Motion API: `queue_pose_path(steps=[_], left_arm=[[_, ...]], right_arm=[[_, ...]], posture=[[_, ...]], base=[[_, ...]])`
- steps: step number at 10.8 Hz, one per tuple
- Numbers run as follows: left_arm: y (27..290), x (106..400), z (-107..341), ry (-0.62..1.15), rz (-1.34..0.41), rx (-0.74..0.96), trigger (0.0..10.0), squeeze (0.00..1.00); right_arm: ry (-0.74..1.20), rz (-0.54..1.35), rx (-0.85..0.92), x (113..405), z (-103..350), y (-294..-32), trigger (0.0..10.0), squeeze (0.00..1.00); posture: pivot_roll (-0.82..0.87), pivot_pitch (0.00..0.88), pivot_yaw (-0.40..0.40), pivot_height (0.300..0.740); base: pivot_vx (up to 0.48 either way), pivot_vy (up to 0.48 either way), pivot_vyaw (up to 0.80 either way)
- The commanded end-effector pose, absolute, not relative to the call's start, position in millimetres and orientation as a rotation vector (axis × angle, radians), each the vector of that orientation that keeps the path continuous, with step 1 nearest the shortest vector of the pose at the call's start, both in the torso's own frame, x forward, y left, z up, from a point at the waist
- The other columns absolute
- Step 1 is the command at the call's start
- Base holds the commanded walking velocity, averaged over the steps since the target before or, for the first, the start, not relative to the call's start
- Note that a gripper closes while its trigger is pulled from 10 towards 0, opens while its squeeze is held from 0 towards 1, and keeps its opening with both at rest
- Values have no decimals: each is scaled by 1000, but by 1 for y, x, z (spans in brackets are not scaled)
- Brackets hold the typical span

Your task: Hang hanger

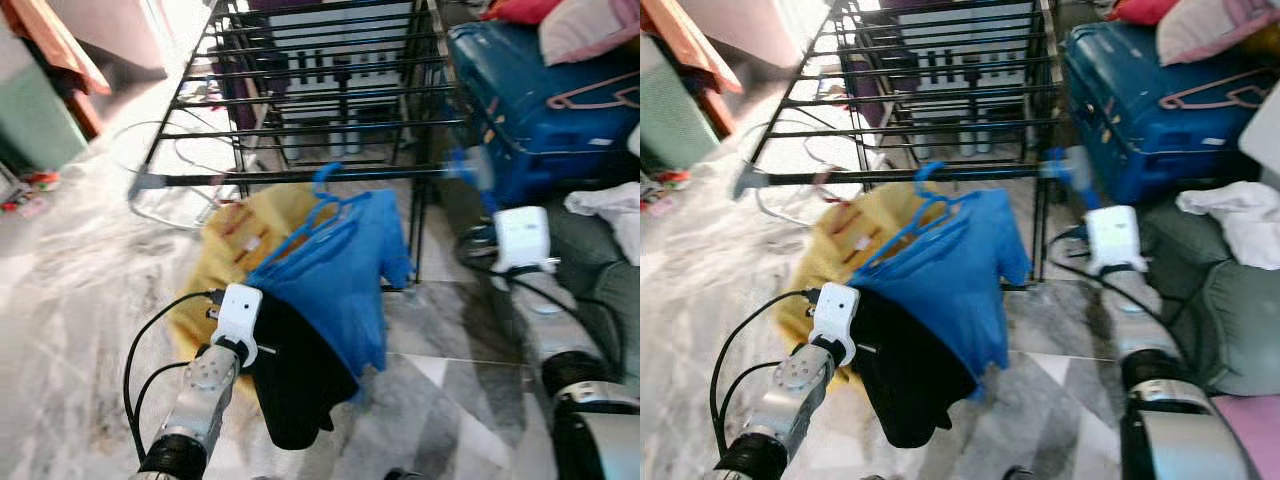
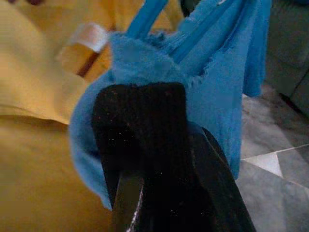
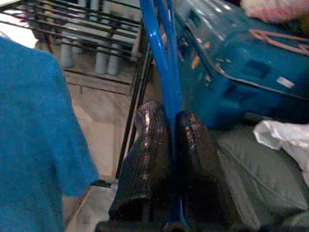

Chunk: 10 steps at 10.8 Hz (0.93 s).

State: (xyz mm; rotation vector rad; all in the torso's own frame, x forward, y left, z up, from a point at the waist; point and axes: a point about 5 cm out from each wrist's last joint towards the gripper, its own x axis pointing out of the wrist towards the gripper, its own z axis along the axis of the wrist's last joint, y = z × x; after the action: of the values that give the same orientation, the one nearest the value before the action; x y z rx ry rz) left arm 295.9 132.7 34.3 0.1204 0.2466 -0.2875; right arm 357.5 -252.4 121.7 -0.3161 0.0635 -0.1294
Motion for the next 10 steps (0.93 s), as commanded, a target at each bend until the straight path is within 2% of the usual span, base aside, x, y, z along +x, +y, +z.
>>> queue_pose_path(steps=[1,3,6,7,10], left_arm=[[136,299,40,228,-291,142,10000,0],[131,298,38,238,-320,148,10000,0],[128,300,39,242,-328,151,10000,0],[127,301,39,242,-327,148,10000,0],[123,299,37,237,-321,132,10000,0]], right_arm=[[0,-249,-269,359,142,-275,10000,0],[3,-315,-284,354,149,-298,10000,0],[-1,-355,-302,351,158,-312,10000,0],[1,-330,-301,352,153,-306,10000,0],[-26,-151,-214,351,130,-262,10000,0]], posture=[[-208,57,139,740],[-219,69,151,740],[-232,79,143,740],[-235,80,137,740],[-238,78,117,740]], base=[[0,0,0],[0,0,0],[0,0,0],[0,0,0],[0,0,0]])
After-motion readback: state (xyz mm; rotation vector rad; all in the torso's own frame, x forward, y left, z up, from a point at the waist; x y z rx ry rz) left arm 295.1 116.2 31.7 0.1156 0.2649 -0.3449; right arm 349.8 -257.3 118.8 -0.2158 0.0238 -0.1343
